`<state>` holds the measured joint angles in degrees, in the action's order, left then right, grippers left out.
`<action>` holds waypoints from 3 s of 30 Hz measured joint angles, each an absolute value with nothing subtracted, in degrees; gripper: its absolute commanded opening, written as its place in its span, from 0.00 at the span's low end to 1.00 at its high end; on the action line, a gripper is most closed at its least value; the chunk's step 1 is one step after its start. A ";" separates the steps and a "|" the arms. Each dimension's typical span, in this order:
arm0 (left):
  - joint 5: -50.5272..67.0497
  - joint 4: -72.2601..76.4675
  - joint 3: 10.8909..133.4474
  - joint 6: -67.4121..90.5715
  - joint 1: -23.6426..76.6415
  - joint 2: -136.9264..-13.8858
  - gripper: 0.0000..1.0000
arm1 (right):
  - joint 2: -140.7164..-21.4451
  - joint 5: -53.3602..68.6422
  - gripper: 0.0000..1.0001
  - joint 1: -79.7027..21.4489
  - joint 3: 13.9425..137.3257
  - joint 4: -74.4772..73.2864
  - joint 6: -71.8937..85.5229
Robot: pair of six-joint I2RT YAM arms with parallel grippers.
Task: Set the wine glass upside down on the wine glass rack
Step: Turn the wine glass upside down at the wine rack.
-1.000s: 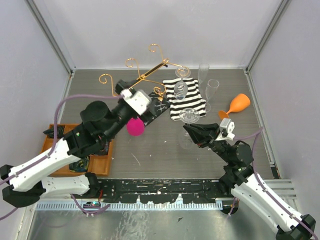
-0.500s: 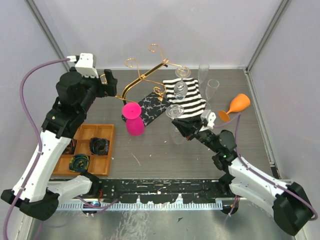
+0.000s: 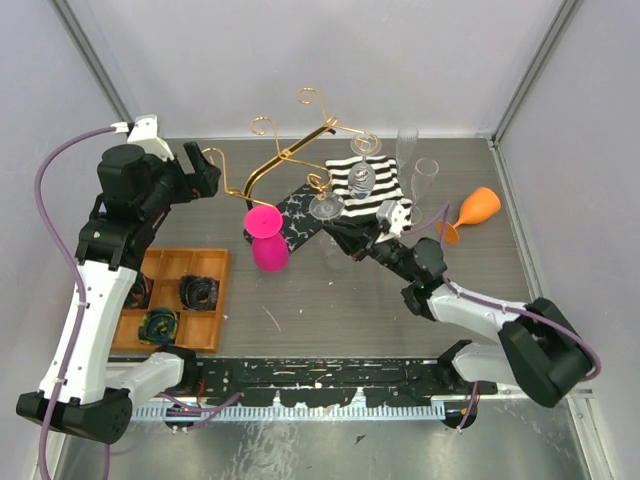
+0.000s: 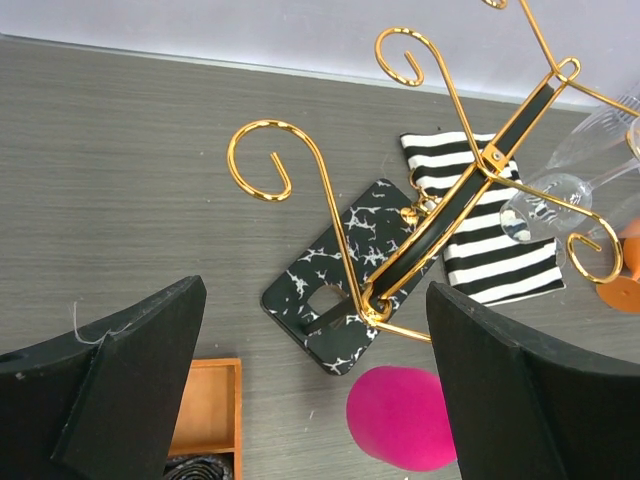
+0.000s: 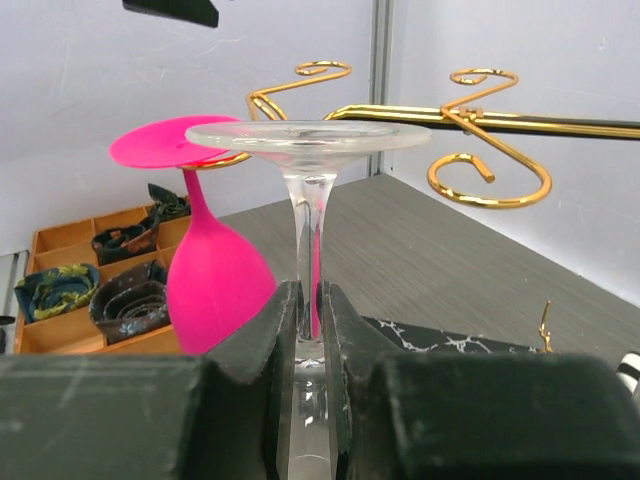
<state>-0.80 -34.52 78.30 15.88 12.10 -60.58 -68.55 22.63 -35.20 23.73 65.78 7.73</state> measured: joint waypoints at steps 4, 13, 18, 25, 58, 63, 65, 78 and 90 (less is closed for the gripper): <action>-0.36 -34.09 77.08 15.92 12.03 -60.58 0.98 | -74.48 22.79 0.01 -35.20 26.52 70.81 8.14; 0.56 -31.33 73.14 15.03 12.03 -59.24 0.98 | -89.41 22.61 0.01 -35.81 32.99 82.83 11.38; 0.21 -29.89 70.11 13.69 12.01 -56.51 0.98 | -95.18 22.52 0.01 -36.18 36.69 85.76 12.45; -0.40 -25.80 65.49 12.08 11.99 -51.66 0.98 | -100.88 21.32 0.01 -36.27 41.39 86.61 12.88; -3.77 -24.62 62.96 9.19 11.99 -50.39 0.98 | -108.29 10.52 0.00 -36.29 48.07 87.00 8.54; -4.08 -24.62 62.96 9.15 11.99 -50.35 0.98 | -108.27 8.08 0.00 -36.29 47.88 87.09 7.55; -4.27 -24.62 62.96 9.08 11.99 -50.35 0.98 | -108.27 7.35 0.00 -36.36 47.66 87.29 7.14; -4.93 -24.64 62.96 8.99 11.99 -50.35 0.98 | -104.38 4.03 0.00 -36.64 42.96 87.66 3.86; -5.41 -24.64 62.96 8.95 11.99 -50.35 0.98 | -100.57 1.54 0.00 -36.64 38.63 87.64 1.34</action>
